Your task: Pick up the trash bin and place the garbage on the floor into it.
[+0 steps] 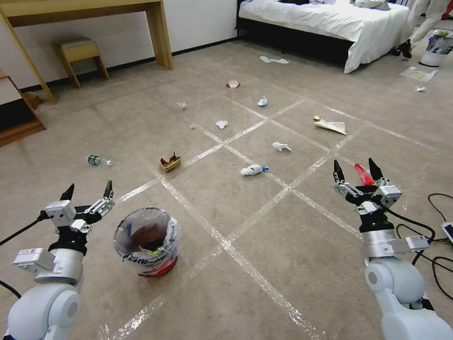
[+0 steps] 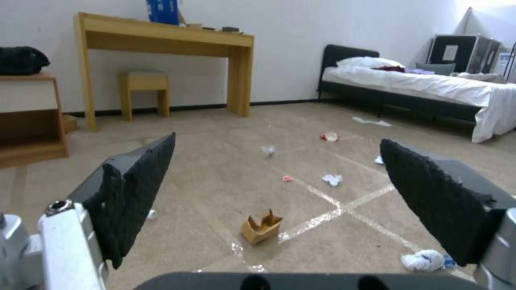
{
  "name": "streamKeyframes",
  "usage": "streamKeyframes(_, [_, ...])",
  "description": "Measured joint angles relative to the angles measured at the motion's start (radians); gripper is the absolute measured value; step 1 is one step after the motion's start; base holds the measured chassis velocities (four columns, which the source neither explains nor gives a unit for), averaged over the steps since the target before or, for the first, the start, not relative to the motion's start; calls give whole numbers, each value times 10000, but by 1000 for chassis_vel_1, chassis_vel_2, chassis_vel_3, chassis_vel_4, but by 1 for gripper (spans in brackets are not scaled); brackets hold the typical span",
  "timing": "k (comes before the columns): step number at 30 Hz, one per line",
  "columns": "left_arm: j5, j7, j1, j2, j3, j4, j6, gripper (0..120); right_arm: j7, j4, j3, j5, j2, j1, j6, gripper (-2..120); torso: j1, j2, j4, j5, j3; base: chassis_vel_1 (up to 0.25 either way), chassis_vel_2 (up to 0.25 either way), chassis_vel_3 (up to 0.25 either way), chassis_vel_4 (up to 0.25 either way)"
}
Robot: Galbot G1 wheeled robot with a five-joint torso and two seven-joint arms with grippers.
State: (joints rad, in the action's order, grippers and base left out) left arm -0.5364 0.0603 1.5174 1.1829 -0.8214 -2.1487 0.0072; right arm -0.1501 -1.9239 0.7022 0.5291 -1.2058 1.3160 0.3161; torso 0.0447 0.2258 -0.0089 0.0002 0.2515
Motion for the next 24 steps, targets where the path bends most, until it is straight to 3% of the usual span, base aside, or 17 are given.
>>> streamKeyframes(24, [20, -45, 13, 97, 45, 3, -91, 100, -302, 237, 74, -401, -342, 27, 261, 100, 0, 0, 0, 1, 0, 0, 0, 0, 0])
